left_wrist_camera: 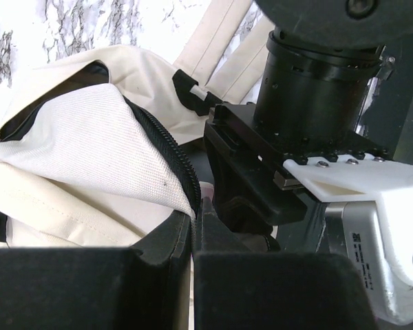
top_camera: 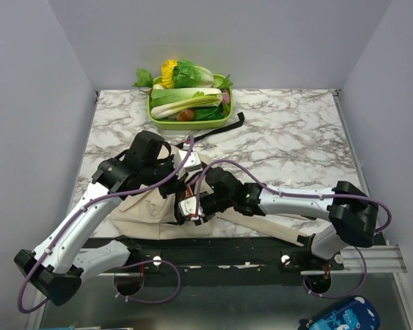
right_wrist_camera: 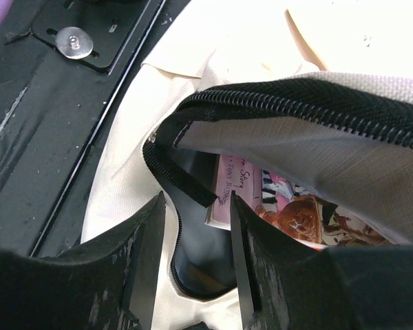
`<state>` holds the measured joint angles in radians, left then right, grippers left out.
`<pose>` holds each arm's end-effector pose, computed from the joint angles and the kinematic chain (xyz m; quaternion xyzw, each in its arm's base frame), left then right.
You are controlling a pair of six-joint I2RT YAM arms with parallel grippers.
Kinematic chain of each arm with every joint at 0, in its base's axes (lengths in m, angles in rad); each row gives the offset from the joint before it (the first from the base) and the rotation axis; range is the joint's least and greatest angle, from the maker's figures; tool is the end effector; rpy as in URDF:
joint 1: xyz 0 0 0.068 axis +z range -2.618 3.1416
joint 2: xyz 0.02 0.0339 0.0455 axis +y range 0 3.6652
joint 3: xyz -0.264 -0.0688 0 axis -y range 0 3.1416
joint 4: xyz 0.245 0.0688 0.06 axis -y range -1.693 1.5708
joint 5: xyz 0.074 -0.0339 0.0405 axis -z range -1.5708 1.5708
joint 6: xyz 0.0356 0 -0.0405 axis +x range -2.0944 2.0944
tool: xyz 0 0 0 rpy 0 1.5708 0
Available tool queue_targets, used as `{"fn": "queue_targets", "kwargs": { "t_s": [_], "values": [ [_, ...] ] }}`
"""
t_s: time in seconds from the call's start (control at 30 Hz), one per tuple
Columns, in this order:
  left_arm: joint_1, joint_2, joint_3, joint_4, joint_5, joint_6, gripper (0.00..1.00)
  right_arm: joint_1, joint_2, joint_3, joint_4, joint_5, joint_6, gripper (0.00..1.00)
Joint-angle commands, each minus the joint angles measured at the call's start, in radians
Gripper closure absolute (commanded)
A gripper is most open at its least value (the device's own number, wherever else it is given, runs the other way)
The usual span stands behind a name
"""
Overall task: Pack the student bag
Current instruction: Zip the student bag at the center of the board.
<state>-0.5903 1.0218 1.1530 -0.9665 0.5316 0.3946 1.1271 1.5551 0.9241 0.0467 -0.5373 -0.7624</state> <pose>0.1457 -0.1194 0.3526 0.5089 0.7487 -0.2778 0.3213 0.1279 0.3116 0.2237 -0.7618 0.3957 0.3127 0.4065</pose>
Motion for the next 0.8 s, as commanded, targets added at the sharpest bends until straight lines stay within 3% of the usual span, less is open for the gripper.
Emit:
{"fn": "queue_targets", "kwargs": {
  "t_s": [0.0,0.37,0.53,0.7,0.77],
  "values": [
    [0.003,-0.025,-0.012,0.02,0.007,-0.017,0.92,0.023,0.033,0.044,-0.013,0.02,-0.032,0.51],
    [0.003,-0.028,-0.024,0.028,0.005,-0.025,0.92,0.054,0.028,0.082,-0.114,0.089,-0.123,0.53],
    [0.003,-0.028,-0.018,0.026,0.007,-0.031,0.92,0.056,0.065,0.121,-0.171,0.086,-0.133,0.75],
    [0.004,-0.028,-0.013,0.028,0.004,-0.031,0.92,0.062,0.072,0.122,-0.182,0.08,-0.127,0.8],
    [0.003,-0.023,-0.01,0.028,0.004,-0.031,0.91,0.065,0.074,0.125,-0.2,0.076,-0.127,0.88]
  ]
}}
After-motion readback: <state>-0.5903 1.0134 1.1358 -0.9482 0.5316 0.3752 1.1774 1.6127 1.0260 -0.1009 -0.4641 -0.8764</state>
